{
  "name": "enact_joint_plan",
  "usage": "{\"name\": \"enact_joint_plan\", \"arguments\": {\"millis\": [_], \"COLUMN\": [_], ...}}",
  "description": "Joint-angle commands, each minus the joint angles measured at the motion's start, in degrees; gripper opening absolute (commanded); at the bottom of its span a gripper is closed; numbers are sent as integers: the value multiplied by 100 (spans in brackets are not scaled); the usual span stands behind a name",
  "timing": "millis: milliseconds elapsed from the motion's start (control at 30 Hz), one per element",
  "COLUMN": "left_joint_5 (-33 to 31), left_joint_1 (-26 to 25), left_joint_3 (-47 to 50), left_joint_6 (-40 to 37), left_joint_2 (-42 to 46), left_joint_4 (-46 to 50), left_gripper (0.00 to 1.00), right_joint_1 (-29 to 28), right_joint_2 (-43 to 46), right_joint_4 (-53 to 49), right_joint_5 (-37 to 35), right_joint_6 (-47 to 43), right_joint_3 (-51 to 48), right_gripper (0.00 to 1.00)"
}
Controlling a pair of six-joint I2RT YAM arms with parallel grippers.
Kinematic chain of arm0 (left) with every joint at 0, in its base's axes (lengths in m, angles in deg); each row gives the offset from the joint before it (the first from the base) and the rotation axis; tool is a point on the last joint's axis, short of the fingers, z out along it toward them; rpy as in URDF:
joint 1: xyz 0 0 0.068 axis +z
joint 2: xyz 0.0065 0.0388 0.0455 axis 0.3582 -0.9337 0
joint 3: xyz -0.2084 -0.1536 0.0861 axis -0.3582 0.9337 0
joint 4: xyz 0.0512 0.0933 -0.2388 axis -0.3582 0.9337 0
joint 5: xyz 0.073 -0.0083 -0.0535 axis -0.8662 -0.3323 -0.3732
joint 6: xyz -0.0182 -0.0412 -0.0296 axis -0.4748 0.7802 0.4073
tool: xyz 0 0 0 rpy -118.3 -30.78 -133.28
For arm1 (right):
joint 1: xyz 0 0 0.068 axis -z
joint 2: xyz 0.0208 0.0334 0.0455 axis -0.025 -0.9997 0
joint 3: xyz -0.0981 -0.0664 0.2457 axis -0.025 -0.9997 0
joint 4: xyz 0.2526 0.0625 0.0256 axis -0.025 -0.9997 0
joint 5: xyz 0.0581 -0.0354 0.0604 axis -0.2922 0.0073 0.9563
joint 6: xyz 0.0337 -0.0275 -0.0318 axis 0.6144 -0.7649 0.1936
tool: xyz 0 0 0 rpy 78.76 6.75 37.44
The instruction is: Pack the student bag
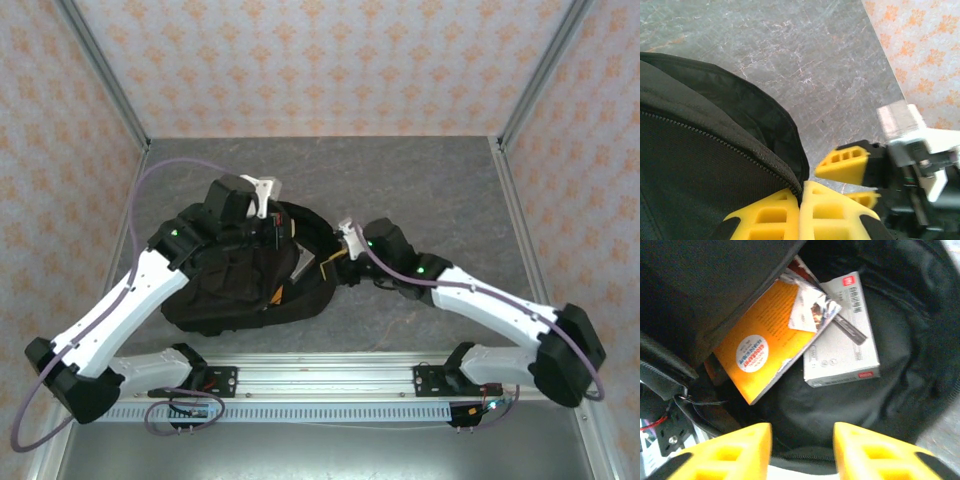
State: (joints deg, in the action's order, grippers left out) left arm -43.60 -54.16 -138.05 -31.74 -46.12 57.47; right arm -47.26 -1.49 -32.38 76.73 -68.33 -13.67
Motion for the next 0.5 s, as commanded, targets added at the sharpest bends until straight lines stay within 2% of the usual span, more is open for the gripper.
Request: {"name": "enact_joint_plan", "arguments": {"millis": [0, 233, 333, 400, 467], "left_joint_5": [96, 163, 145, 147, 159], "left_joint_1": [102, 181, 212, 249, 282], "left_joint_3": [-14, -67, -44, -54, -24], "left_joint_6": [-169, -136, -158, -167, -145], "left_joint_2": [388, 643, 703, 735, 766], "left_joint_4": [-29, 52, 97, 135, 94], "left_gripper": [0, 0, 0, 0, 0], "right_joint_1": [-19, -234, -323, -480, -532], "right_joint_2": [-442, -1147, -1533, -1827, -2039], "right_joint_4": [191, 388, -218, -705, -954], "right_joint_5": [741, 729, 924, 811, 876], "right_joint_6": [-1290, -3155, -4122, -4755, -4934], "right_joint_3": [489, 885, 1250, 1463, 1634], "right_gripper": [29, 26, 26, 27, 28]}}
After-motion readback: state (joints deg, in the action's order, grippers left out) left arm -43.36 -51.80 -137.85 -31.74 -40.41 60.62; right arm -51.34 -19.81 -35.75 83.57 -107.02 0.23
